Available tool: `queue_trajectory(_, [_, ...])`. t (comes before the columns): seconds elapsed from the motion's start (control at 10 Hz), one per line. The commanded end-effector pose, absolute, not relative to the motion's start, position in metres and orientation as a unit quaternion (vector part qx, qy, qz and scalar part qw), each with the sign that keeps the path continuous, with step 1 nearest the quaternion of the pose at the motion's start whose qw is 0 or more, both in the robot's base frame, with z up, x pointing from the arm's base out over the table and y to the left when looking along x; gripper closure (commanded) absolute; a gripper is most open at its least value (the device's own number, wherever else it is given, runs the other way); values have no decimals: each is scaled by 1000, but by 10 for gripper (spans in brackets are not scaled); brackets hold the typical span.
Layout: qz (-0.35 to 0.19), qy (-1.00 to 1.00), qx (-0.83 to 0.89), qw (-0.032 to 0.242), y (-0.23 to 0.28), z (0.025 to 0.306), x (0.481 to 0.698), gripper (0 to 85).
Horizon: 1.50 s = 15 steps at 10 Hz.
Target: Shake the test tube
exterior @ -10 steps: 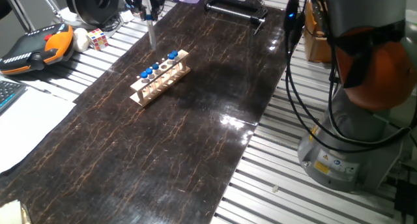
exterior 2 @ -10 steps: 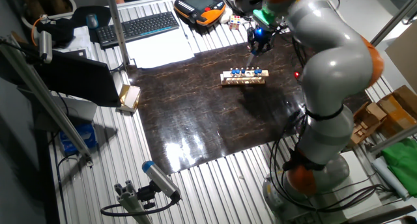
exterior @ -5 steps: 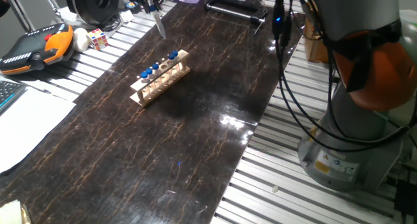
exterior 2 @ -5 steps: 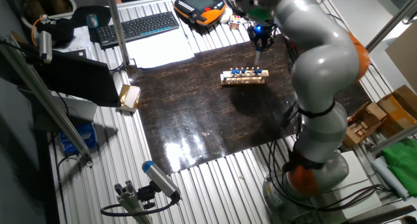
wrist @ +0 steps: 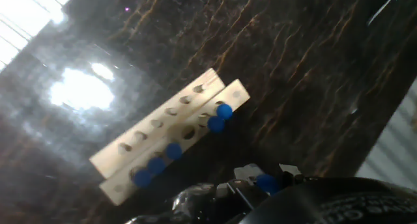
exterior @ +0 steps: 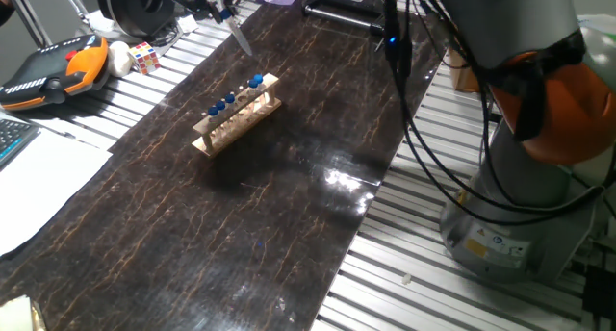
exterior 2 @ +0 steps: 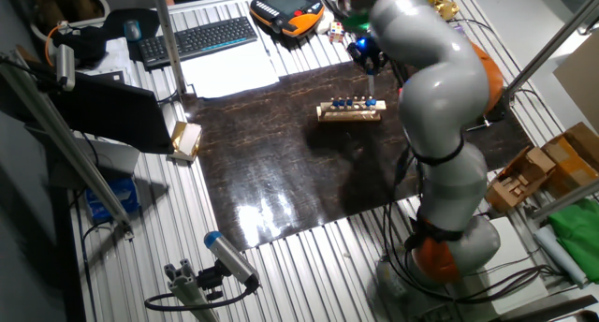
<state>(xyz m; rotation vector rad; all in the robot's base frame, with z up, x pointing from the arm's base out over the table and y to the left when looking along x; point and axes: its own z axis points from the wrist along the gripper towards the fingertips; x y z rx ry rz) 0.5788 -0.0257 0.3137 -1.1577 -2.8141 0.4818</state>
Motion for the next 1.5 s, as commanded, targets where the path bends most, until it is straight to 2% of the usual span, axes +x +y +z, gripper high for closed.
queue_trajectory(0.0, [82,-995,-32,-45,-24,311,577,743])
queue_trajectory(0.4, [91,-993,-6,-79,-19,299,568,760])
queue_trajectory(0.6, [96,-992,0,-84,-16,291,563,763])
queue_trajectory(0.8, [153,-986,28,-68,-8,288,559,777])
queue_trajectory(1.1, [267,-957,88,-68,5,279,550,773])
queue_trajectory(1.4, [360,-919,144,-66,2,279,550,773])
